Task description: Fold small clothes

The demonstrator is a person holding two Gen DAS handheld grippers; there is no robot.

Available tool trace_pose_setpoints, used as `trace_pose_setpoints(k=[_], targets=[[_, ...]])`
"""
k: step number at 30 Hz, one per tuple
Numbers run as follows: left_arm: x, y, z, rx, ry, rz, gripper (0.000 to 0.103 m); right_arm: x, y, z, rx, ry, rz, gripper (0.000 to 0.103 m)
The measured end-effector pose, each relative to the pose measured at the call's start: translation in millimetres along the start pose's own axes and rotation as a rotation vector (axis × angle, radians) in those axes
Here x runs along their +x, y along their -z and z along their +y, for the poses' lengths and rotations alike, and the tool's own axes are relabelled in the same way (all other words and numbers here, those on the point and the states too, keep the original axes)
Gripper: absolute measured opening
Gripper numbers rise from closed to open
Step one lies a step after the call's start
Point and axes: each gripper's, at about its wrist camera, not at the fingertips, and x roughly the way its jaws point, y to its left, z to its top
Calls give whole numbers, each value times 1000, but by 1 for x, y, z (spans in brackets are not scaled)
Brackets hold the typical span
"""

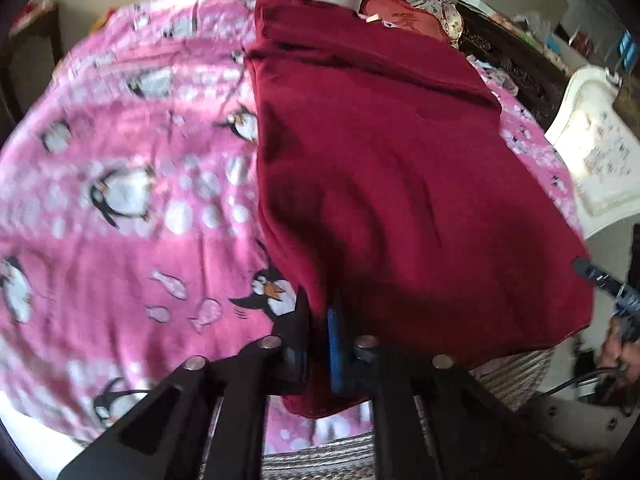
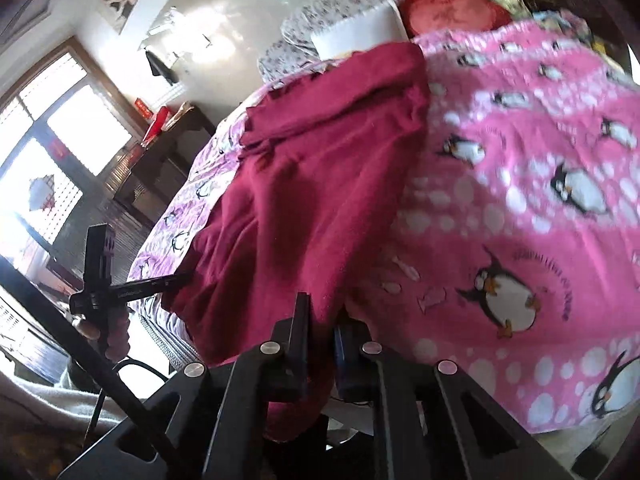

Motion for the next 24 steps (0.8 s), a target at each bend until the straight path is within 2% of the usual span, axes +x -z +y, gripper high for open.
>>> trace_pose_setpoints(k=[5,8,9,10,11,12,13,15,16,17,18,19,20,21,22,24], targets=[[-16,9,3,23,-20,-24,7,-3,2,-4,2,-11,17,11],[-14,11,11,-9,-22,-11,7,5,8,-20,84,-41,33,15],[-13,12,13,-17,-17,-11,7,9,9,-23,105,-55,49,22],[-12,12,12,-21,-13,-9,7,14,13,-26,124,-70,79,45],[-11,13,13,-20,-9,-6,7,14,17,-26,126,-84,89,54],[-10,14,13,-15,-8,2,7,14,19,-23,112,-93,89,57],[-8,15,13,-22,-11,9,7,14,21,-20,86,-89,86,57],[-2,15,18,-72,-6,27,24,14,22,-13,39,-67,90,54],[2,15,20,-94,12,45,44,15,21,-13,35,-67,95,49],[3,15,21,-113,45,44,53,14,21,-13,35,-68,94,43],[2,17,21,-125,60,28,53,13,20,-14,29,-65,89,29],[2,17,18,-115,47,24,53,11,18,-15,28,-65,82,16],[2,18,13,-85,26,27,49,8,17,-17,47,-90,68,12],[3,18,8,-53,9,30,39,6,15,-20,70,-135,59,12],[3,16,5,-34,10,38,11,3,11,-20,77,-176,50,12],[-4,7,3,-17,35,41,7,-3,0,-13,45,-211,21,11]])
